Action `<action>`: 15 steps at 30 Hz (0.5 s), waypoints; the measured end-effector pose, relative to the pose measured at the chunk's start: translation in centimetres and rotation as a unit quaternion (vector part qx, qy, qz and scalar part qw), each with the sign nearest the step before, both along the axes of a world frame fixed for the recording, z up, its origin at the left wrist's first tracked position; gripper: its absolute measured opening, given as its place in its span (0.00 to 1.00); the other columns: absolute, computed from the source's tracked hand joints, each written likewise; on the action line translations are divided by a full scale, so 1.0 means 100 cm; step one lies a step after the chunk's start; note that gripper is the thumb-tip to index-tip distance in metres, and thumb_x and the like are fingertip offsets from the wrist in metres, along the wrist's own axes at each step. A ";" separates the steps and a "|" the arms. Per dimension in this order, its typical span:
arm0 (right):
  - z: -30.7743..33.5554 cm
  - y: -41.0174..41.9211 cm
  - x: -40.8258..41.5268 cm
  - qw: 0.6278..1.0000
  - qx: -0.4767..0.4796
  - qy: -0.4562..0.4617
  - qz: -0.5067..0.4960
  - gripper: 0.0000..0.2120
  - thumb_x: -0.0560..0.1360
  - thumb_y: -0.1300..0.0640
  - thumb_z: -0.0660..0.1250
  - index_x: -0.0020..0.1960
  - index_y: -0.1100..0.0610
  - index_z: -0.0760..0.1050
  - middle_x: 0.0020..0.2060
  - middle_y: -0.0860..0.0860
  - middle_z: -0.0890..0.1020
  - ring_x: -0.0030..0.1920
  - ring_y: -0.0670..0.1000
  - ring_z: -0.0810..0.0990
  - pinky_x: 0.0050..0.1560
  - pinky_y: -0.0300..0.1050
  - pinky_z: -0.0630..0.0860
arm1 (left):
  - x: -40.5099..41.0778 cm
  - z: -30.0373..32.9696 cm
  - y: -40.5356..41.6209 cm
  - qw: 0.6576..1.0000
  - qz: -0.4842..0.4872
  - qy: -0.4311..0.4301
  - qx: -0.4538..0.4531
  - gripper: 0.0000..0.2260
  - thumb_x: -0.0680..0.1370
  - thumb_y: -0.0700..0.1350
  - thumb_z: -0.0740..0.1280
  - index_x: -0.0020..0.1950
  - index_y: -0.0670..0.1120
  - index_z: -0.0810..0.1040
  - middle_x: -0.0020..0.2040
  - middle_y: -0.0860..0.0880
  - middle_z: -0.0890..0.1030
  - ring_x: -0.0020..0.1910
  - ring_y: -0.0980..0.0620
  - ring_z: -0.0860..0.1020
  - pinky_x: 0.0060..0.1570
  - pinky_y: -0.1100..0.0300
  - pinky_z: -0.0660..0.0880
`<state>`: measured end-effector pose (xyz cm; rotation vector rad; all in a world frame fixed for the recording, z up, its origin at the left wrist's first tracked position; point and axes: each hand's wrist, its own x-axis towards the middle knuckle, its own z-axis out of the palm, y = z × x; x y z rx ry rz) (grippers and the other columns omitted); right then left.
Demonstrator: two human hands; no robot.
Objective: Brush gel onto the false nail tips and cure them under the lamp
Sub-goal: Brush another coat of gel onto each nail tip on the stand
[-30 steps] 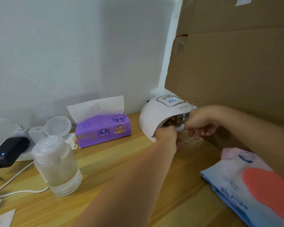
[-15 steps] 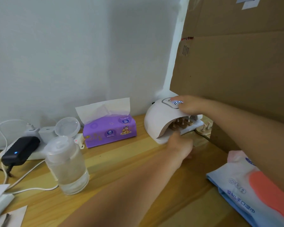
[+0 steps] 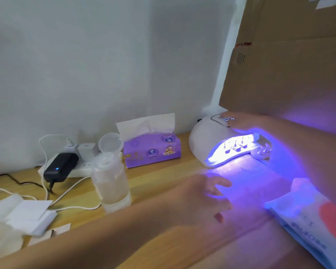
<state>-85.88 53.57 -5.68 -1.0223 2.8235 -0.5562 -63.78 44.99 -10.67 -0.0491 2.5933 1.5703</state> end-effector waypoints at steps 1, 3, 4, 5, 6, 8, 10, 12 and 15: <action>0.002 0.001 0.003 1.000 0.001 -0.001 -0.003 0.23 0.80 0.64 0.53 0.74 0.59 0.53 0.73 0.54 0.60 0.71 0.53 0.60 0.62 0.34 0.54 | 0.016 0.000 -0.006 1.000 -0.013 0.026 -0.008 0.13 0.77 0.39 0.63 0.58 0.53 0.72 0.44 0.52 0.78 0.30 0.57 0.75 0.35 0.62 0.71; 0.011 -0.002 0.009 0.999 0.013 0.025 -0.034 0.21 0.80 0.58 0.55 0.72 0.59 0.60 0.70 0.56 0.66 0.68 0.55 0.65 0.61 0.39 0.59 | 0.048 0.001 -0.022 0.996 -0.017 0.076 -0.042 0.11 0.77 0.41 0.63 0.53 0.57 0.73 0.40 0.55 0.78 0.29 0.59 0.74 0.36 0.66 0.71; 0.014 -0.003 0.014 0.996 0.010 0.073 -0.049 0.16 0.80 0.54 0.56 0.66 0.57 0.68 0.64 0.58 0.72 0.63 0.57 0.70 0.61 0.44 0.64 | 0.063 0.001 -0.031 0.993 -0.009 0.099 -0.060 0.10 0.77 0.42 0.64 0.52 0.58 0.74 0.39 0.56 0.78 0.29 0.60 0.73 0.34 0.68 0.69; 0.016 -0.002 0.022 0.988 -0.006 0.140 -0.058 0.11 0.78 0.50 0.57 0.55 0.54 0.73 0.55 0.57 0.77 0.56 0.57 0.73 0.56 0.48 0.69 | 0.079 0.000 -0.041 0.990 0.005 0.118 -0.074 0.10 0.77 0.43 0.65 0.51 0.58 0.76 0.38 0.56 0.78 0.29 0.60 0.72 0.34 0.68 0.68; 0.020 -0.001 0.032 0.977 -0.040 0.200 -0.055 0.11 0.77 0.47 0.57 0.42 0.51 0.72 0.44 0.55 0.78 0.48 0.57 0.75 0.48 0.47 0.70 | 0.094 0.000 -0.051 0.987 0.024 0.135 -0.084 0.08 0.76 0.45 0.66 0.50 0.59 0.78 0.36 0.56 0.78 0.30 0.60 0.71 0.33 0.68 0.68; 0.024 -0.005 0.058 0.947 -0.104 0.304 -0.005 0.17 0.74 0.45 0.57 0.30 0.52 0.65 0.28 0.50 0.73 0.34 0.57 0.72 0.34 0.43 0.67 | 0.122 -0.002 -0.068 0.978 0.080 0.163 -0.102 0.05 0.74 0.53 0.67 0.48 0.60 0.78 0.34 0.53 0.78 0.33 0.52 0.73 0.32 0.61 0.69; 0.028 -0.011 0.090 0.896 -0.102 0.424 0.087 0.17 0.74 0.47 0.56 0.29 0.54 0.66 0.22 0.49 0.71 0.25 0.57 0.72 0.29 0.37 0.60 | 0.147 -0.008 -0.084 0.963 0.134 0.197 -0.126 0.11 0.69 0.62 0.63 0.45 0.60 0.78 0.31 0.52 0.76 0.33 0.47 0.73 0.31 0.55 0.69; 0.027 -0.021 0.124 0.839 -0.086 0.497 0.206 0.17 0.72 0.49 0.56 0.29 0.56 0.72 0.19 0.51 0.72 0.19 0.55 0.71 0.27 0.36 0.61 | 0.169 -0.016 -0.096 0.946 0.184 0.237 -0.120 0.17 0.67 0.68 0.62 0.40 0.57 0.80 0.27 0.52 0.73 0.27 0.49 0.71 0.27 0.55 0.67; 0.018 -0.043 0.170 0.778 -0.091 0.499 0.371 0.14 0.71 0.53 0.59 0.31 0.56 0.75 0.20 0.52 0.72 0.19 0.55 0.70 0.22 0.37 0.62 | 0.191 -0.027 -0.105 0.921 0.257 0.288 -0.060 0.17 0.74 0.60 0.60 0.33 0.52 0.80 0.23 0.50 0.71 0.22 0.57 0.66 0.23 0.63 0.62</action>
